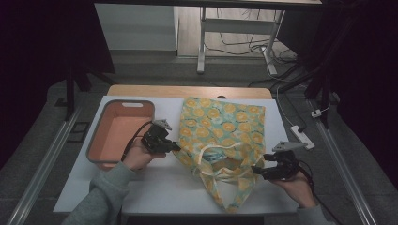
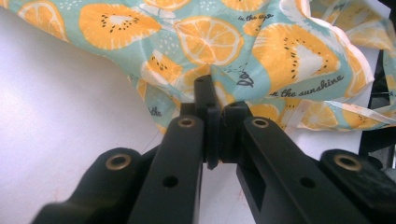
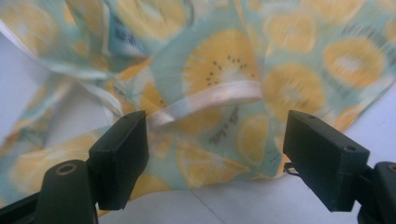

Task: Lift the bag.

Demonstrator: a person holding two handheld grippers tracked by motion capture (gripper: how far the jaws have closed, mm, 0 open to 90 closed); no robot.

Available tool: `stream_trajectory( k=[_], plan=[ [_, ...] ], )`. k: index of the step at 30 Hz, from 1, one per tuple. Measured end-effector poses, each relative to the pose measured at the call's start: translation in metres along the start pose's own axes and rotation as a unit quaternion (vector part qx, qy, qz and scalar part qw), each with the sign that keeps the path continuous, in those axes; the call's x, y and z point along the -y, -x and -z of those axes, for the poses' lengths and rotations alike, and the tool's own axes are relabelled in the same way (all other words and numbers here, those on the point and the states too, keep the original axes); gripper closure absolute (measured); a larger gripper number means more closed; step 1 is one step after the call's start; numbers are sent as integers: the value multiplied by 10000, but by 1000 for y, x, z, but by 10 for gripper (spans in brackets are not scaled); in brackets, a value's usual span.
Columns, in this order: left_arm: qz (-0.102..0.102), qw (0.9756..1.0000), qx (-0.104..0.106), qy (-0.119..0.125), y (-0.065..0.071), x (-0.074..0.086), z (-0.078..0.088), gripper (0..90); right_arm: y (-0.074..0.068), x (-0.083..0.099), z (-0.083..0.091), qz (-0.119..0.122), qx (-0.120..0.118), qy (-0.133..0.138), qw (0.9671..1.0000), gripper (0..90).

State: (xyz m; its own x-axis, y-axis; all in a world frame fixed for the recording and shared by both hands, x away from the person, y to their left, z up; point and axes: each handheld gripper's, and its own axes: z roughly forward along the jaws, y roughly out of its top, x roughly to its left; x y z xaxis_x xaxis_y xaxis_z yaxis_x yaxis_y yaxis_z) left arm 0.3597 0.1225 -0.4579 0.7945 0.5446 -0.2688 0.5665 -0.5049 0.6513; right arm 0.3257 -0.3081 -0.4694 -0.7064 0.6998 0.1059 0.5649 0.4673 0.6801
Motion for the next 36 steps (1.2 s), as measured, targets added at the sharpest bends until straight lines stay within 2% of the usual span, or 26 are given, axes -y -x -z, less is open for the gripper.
stream_trajectory(
  k=[3,5,6,8,10,11,12,14,16,22,26,31,33,36],
  plan=[
    [-13,10000,28,-20,1,0,0,883,-1,4,-18,17,-93,-290,9995,225],
    [-5,10000,48,-6,1,0,0,883,-6,6,-28,109,-89,-501,9986,261],
    [-8,10000,53,-11,1,0,0,882,-8,6,-33,168,-69,-601,9980,303],
    [-9,10000,63,-17,1,1,1,883,-12,7,-38,282,2,-704,9971,468],
    [-3,10000,81,-18,1,2,1,882,-12,7,-40,287,-54,-709,9971,613],
    [16,9999,125,-7,1,2,2,883,-12,7,-40,258,-73,-753,9968,716],
    [24,9998,177,-4,1,2,3,883,-11,7,-41,221,-101,-840,9962,781],
    [3,9998,188,32,3,3,4,882,-11,8,-42,191,-227,-870,9958,873],
    [2,9998,186,45,3,3,5,883,-12,7,-40,245,-242,-839,9959,897],
    [-16,9998,191,94,3,3,9,883,-16,-2,-24,319,-265,-318,9986,900],
    [-16,9994,295,174,4,3,12,883,-14,-5,-13,217,-275,171,9992,900],
    [-54,9987,397,315,7,1,20,884,-14,-10,4,116,-397,749,9963,900],
    [-79,9981,477,391,9,0,24,884,-13,-15,13,28,-449,993,9940,900],
    [-107,9978,465,471,12,-2,28,885,-11,-21,24,-17,-456,1299,9905,900]
  ],
)
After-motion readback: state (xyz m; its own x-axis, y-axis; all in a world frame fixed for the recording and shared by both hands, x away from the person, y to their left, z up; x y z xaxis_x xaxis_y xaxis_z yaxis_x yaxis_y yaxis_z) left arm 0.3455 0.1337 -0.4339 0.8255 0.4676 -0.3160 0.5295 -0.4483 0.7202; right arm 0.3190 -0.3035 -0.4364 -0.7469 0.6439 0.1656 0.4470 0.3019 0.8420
